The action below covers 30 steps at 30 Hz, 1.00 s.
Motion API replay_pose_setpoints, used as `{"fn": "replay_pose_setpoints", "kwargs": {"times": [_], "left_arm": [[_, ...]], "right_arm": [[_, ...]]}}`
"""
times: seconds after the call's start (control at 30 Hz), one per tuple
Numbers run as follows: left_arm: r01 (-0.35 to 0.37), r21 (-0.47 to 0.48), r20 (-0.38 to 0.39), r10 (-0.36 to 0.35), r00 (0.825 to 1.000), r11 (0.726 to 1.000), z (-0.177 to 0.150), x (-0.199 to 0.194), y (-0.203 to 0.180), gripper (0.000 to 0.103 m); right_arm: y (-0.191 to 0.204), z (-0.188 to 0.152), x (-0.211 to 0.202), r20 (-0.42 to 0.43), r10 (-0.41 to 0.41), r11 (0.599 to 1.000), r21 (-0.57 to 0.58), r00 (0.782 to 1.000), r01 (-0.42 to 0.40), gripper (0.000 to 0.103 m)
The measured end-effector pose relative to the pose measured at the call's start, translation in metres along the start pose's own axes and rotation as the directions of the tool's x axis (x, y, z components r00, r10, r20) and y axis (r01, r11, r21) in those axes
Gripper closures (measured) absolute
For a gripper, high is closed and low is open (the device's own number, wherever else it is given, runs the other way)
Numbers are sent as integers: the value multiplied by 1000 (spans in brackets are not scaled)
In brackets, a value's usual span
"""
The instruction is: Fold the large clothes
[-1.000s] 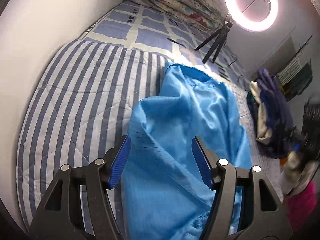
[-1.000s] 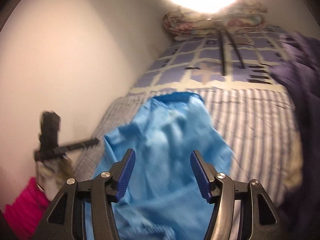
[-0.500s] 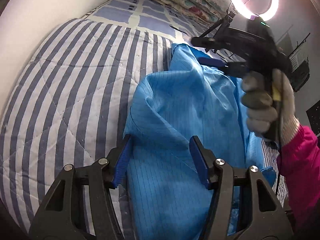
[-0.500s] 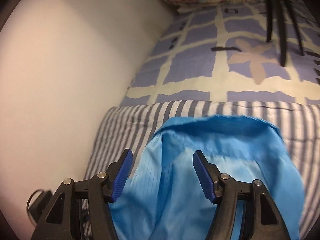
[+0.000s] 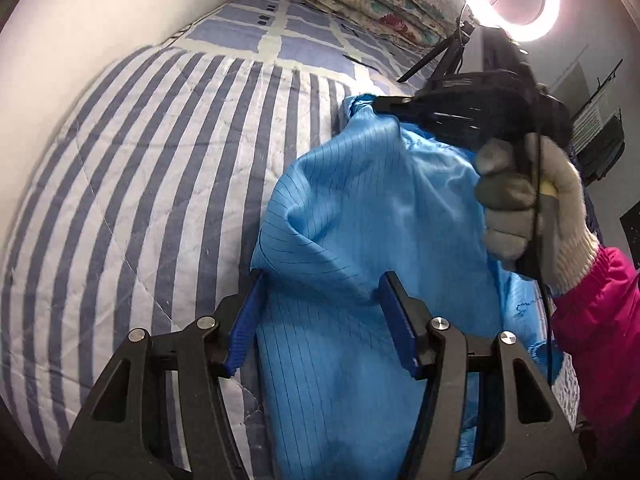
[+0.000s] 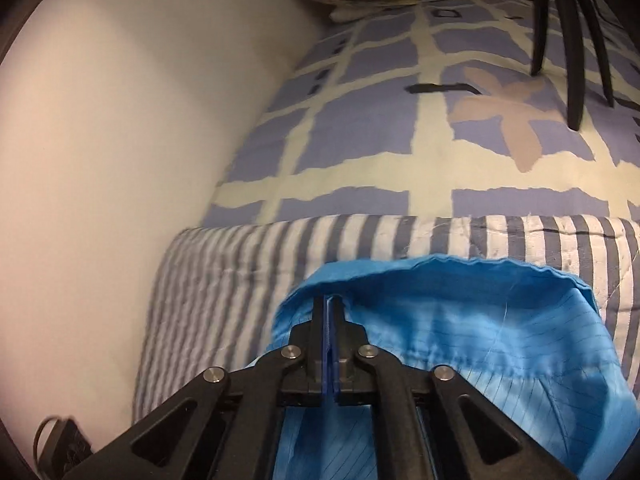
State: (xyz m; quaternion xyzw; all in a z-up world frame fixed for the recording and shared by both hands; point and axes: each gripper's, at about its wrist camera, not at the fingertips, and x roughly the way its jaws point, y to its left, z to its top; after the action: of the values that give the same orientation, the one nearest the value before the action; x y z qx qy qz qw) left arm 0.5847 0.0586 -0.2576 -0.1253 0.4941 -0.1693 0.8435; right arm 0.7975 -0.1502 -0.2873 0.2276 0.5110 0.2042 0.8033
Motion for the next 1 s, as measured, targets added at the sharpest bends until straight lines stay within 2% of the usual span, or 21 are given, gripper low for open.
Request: {"fn": "replay_pose_setpoints", "kwargs": {"times": [0.07, 0.1, 0.17, 0.27, 0.3, 0.37, 0.43, 0.53, 0.57, 0.6, 0.67, 0.7, 0.73, 0.83, 1.0], "left_arm": [[-5, 22, 24, 4, 1000, 1000, 14, -7, -5, 43], [-3, 29, 38, 2, 999, 1000, 21, -10, -7, 43], [17, 15, 51, -18, 999, 1000, 37, -13, -10, 43], [49, -25, 41, -48, 998, 999, 67, -4, -15, 37], [76, -39, 13, -75, 997, 996, 78, 6, -17, 32], [85, -75, -43, -89, 995, 994, 95, 28, -18, 31], [76, -124, -97, -88, 991, 989, 108, 53, -16, 31], [72, -192, -154, -103, 983, 979, 117, 83, -14, 31], [61, -198, -161, -93, 983, 978, 118, 88, -14, 31], [39, -203, -167, -73, 983, 978, 119, 95, -15, 35], [17, -199, -170, -52, 984, 980, 116, 103, -16, 63], [8, -195, -174, -42, 984, 981, 115, 105, -16, 87], [14, -200, -173, -50, 984, 980, 114, 106, -17, 93], [59, -194, -121, -83, 989, 979, 111, 94, -23, 98], [98, -153, -49, -107, 993, 983, 107, 54, -35, 100]], "right_arm": [[-2, 2, -29, 44, 27, 999, -19, 999, -26, 72], [-3, 2, -45, 70, 27, 999, -37, 997, -24, 70], [-12, 2, -78, 119, -21, 996, -87, 993, 31, 70], [-44, 1, -113, 133, -133, 984, -98, 982, 147, 63], [-57, 1, -114, 112, -131, 988, -66, 985, 138, 57], [-82, -2, -111, 61, -90, 996, 2, 994, 90, 47], [-98, -7, -104, 37, -69, 996, 50, 997, 67, 46], [-114, -15, -81, -16, 12, 992, 128, 1000, -10, 46], [-113, -18, -73, -30, 25, 991, 132, 999, -21, 53], [-110, -20, -67, -43, 24, 993, 118, 999, -19, 70], [-97, -23, -62, -41, 3, 998, 61, 999, 0, 84], [-91, -24, -62, -40, 2, 1000, 31, 999, 0, 95], [-85, -24, -64, -33, 0, 1000, 3, 999, 0, 99], [-71, -25, -80, 12, -7, 999, -53, 1000, 7, 101], [-55, -29, -117, 89, 17, 995, -99, 996, -8, 102]]}}
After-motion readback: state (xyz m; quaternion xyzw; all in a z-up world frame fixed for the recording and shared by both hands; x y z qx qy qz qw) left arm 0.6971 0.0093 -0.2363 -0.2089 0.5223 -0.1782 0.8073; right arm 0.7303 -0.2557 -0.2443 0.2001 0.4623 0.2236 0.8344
